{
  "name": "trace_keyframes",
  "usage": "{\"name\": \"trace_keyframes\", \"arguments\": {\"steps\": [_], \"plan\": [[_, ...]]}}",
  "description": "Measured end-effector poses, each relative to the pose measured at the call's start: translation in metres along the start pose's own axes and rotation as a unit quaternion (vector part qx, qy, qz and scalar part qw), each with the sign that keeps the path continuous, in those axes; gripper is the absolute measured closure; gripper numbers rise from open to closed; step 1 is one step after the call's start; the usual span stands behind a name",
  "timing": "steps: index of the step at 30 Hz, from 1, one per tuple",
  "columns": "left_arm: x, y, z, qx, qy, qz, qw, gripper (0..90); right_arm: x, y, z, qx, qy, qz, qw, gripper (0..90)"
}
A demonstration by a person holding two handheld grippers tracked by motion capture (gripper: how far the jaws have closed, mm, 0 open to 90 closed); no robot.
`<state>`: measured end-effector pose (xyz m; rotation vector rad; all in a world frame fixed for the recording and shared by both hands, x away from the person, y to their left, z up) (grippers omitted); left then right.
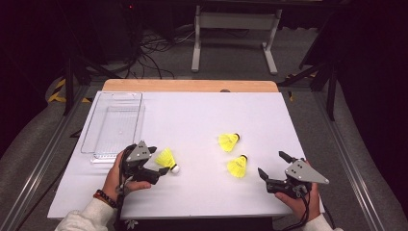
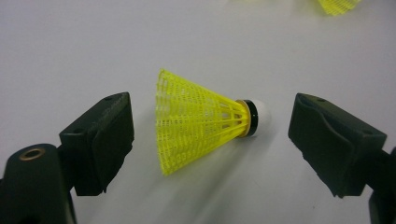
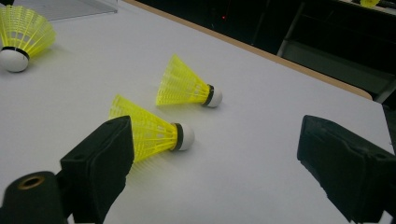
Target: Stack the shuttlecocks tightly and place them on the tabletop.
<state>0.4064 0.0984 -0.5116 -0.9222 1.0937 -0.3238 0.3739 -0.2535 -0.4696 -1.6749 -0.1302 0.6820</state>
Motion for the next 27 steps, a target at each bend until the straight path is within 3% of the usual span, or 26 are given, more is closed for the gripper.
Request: {"name": "trace_keyframes", "arguments": {"steps": [2, 7, 9, 11, 20, 24, 27], "plan": [[0.005, 0.002, 0.000, -0.006, 0.006, 0.012, 0.9999, 15.5, 0.000, 0.001, 0.000, -0.002, 0.000, 0.002, 1.0000, 11.8], [0.008, 0.005, -0.004, -0.018, 0.030, 0.018, 0.9992, 28.3, 0.001, 0.002, -0.001, -0.001, -0.001, 0.006, 1.0000, 11.8], [0.006, 0.005, -0.003, -0.023, 0.033, 0.013, 0.9991, 39.1, 0.001, 0.002, -0.001, -0.001, -0.001, 0.006, 1.0000, 11.9], [0.003, 0.005, -0.001, -0.032, 0.035, 0.005, 0.9989, 44.4, 0.001, 0.003, -0.001, -0.001, -0.003, 0.007, 1.0000, 12.2], [-0.008, -0.001, -0.001, -0.024, 0.041, -0.029, 0.9985, 87.1, 0.003, 0.005, -0.001, -0.006, -0.004, 0.018, 0.9998, 13.5], [-0.015, -0.004, -0.001, -0.010, 0.036, -0.030, 0.9989, 89.5, 0.003, 0.006, -0.001, -0.007, -0.003, 0.019, 0.9998, 13.7], [-0.021, -0.004, 0.001, 0.002, 0.025, -0.017, 0.9995, 89.5, 0.003, 0.006, -0.001, -0.007, -0.002, 0.020, 0.9998, 13.8]]}}
Point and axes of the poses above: each handheld gripper's, and its own axes: x roughly forward along the jaws, y roughly out of its underside, z roughly to its left, the point moved 10 cm from there along x, roughly forward along the jaws, and after that the axes turned 9 degrees about x, right-handed, at the moved point
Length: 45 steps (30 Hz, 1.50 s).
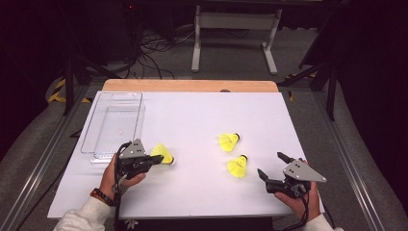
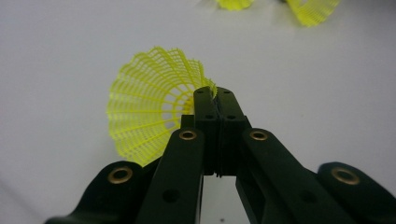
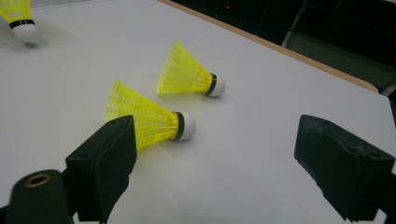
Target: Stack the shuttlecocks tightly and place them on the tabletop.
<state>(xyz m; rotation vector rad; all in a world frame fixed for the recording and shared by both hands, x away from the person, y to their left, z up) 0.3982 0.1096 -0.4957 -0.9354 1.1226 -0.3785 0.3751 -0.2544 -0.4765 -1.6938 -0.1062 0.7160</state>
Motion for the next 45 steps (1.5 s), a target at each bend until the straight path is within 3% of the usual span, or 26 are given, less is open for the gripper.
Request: {"name": "trace_keyframes", "arguments": {"steps": [5, 9, 12, 17, 19, 24, 30, 35, 42, 45], "plan": [[-0.023, 0.005, 0.005, 0.028, -0.033, 0.048, 0.9979, 89.5, 0.000, 0.001, 0.000, 0.001, -0.001, 0.003, 1.0000, 13.9], [-0.029, 0.014, 0.008, 0.024, -0.034, 0.073, 0.9965, 89.5, 0.001, 0.002, 0.001, 0.000, -0.003, 0.007, 1.0000, 14.0], [-0.028, 0.015, 0.007, 0.021, -0.030, 0.079, 0.9962, 89.4, 0.002, 0.002, 0.002, -0.001, -0.004, 0.009, 1.0000, 14.0], [-0.018, 0.011, 0.002, 0.031, -0.022, 0.089, 0.9954, 88.5, 0.003, 0.003, 0.001, -0.001, -0.002, 0.013, 0.9999, 14.0], [-0.013, 0.007, 0.001, 0.038, -0.028, 0.093, 0.9945, 87.7, 0.002, 0.003, 0.002, -0.002, -0.005, 0.013, 0.9999, 14.0], [0.003, -0.002, -0.006, 0.063, -0.019, 0.099, 0.9929, 86.3, 0.002, 0.004, 0.002, -0.001, -0.008, 0.014, 0.9999, 14.0], [0.019, -0.012, -0.012, 0.091, -0.019, 0.093, 0.9913, 85.2, 0.001, 0.007, 0.001, -0.007, 0.000, 0.020, 0.9998, 14.3], [0.029, -0.017, -0.018, 0.099, -0.010, 0.090, 0.9910, 85.6, 0.001, 0.008, 0.000, -0.006, 0.003, 0.022, 0.9997, 14.3], [0.045, -0.020, -0.030, 0.118, 0.002, 0.100, 0.9879, 84.3, 0.002, 0.008, 0.000, -0.006, 0.002, 0.025, 0.9997, 14.3], [0.052, -0.020, -0.038, 0.131, 0.003, 0.110, 0.9852, 84.3, 0.004, 0.010, 0.000, -0.011, 0.002, 0.031, 0.9995, 14.3]]}}
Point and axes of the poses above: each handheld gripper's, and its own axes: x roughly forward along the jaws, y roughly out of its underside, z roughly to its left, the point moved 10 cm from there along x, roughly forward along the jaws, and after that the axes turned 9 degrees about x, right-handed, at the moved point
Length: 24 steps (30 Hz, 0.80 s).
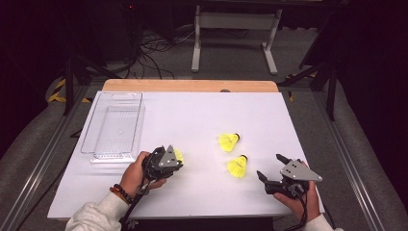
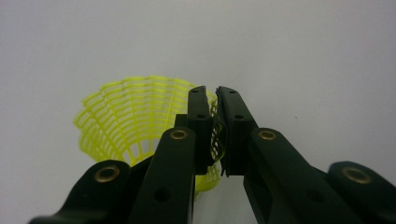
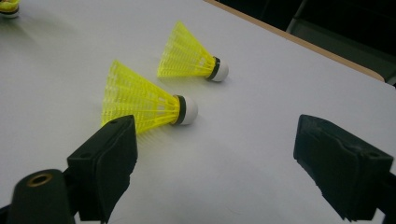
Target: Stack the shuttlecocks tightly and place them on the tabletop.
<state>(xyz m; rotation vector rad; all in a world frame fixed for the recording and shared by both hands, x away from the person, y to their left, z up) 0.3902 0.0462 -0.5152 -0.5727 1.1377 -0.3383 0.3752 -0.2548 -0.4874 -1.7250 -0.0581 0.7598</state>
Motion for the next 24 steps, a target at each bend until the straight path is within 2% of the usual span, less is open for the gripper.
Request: {"name": "trace_keyframes", "arguments": {"steps": [3, 15, 24], "plan": [[0.005, -0.003, -0.006, 0.013, 0.002, 0.006, 0.9999, 84.7, 0.001, 0.001, 0.000, -0.003, 0.001, 0.003, 1.0000, 14.3], [0.022, -0.008, -0.020, 0.032, 0.010, 0.023, 0.9992, 83.0, 0.002, 0.003, 0.000, -0.007, -0.001, 0.010, 0.9999, 14.2], [0.023, -0.011, -0.017, 0.025, 0.009, 0.009, 0.9996, 83.7, 0.001, 0.003, -0.002, -0.003, 0.002, 0.009, 1.0000, 14.2]]}}
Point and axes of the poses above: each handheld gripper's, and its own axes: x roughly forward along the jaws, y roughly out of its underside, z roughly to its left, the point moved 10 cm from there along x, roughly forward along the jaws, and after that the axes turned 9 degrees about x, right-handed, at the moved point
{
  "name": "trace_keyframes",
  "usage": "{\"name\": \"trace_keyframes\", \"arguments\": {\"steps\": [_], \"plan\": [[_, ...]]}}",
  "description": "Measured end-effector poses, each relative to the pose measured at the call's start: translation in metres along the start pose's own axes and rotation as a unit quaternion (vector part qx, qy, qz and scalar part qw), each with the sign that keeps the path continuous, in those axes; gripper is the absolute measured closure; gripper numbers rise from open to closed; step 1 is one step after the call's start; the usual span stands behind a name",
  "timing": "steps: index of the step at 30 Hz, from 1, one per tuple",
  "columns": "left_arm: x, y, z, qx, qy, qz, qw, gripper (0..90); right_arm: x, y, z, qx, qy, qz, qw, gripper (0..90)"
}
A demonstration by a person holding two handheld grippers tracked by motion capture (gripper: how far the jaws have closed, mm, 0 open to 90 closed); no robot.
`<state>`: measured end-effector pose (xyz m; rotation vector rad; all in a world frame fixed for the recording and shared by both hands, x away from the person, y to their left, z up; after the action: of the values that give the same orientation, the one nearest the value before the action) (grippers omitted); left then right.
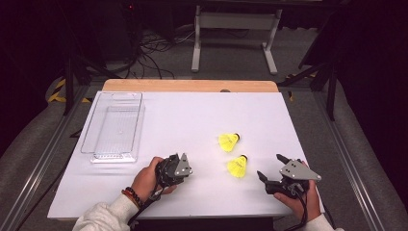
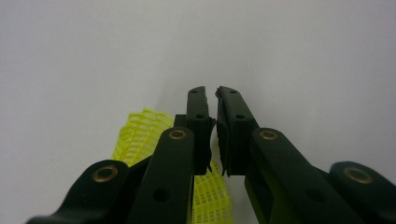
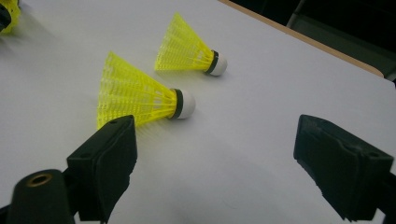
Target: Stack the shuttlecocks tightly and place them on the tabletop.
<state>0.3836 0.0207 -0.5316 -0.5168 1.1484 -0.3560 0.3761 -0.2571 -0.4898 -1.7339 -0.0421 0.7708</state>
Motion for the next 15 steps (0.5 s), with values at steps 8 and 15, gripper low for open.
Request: {"name": "trace_keyframes", "arguments": {"steps": [8, 15], "plan": [[-0.042, -0.021, 0.014, -0.019, -0.010, -0.100, 0.9947, 72.9, 0.000, 0.000, 0.001, 0.000, -0.004, -0.002, 1.0000, 14.1], [-0.080, 0.007, 0.032, -0.011, -0.029, -0.088, 0.9956, 54.3, 0.000, -0.001, 0.002, 0.005, -0.010, -0.005, 0.9999, 14.0]]}}
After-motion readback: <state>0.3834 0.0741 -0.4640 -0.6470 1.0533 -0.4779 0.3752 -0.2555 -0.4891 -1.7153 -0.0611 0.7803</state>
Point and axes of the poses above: each handheld gripper's, and its own axes: x roughly forward along the jaws, y roughly out of its underside, z roughly to its left, the point moved 10 cm from there along x, roughly forward along the jaws, and after that the axes turned 9 degrees about x, right-handed, at the moved point
